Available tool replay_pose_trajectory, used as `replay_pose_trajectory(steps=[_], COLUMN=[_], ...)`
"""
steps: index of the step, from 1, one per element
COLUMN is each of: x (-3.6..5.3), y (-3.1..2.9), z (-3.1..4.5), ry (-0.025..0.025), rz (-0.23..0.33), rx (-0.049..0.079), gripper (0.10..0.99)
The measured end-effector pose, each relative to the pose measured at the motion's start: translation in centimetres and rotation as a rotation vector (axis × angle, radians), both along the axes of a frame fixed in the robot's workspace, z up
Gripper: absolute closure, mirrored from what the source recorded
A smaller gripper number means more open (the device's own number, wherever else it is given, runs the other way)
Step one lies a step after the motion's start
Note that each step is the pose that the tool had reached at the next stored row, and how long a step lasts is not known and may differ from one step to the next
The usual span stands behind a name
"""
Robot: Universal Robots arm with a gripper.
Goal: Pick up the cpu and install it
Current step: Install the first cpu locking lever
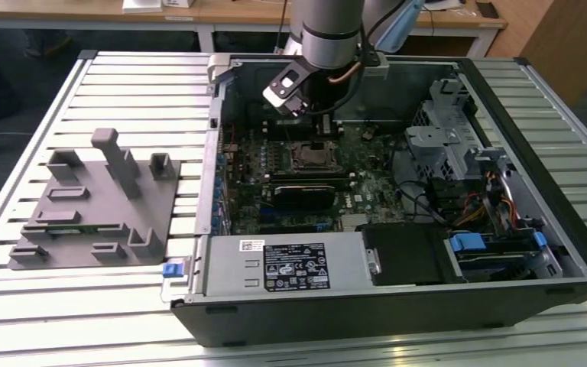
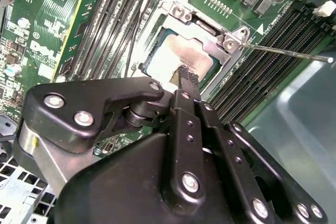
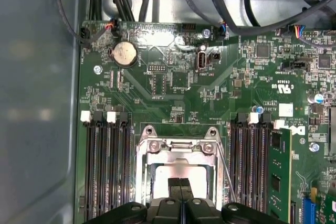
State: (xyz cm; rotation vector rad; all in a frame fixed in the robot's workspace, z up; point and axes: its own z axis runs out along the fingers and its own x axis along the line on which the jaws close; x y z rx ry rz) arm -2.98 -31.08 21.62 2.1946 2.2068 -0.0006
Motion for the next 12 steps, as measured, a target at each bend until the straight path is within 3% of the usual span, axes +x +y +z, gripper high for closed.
replay_pose_trajectory(steps=[12], x=[0.08], y=[0.0], z=[0.12], ry=[-0.0004], rz=[0.0], rx=[0.001], gripper=[0.98])
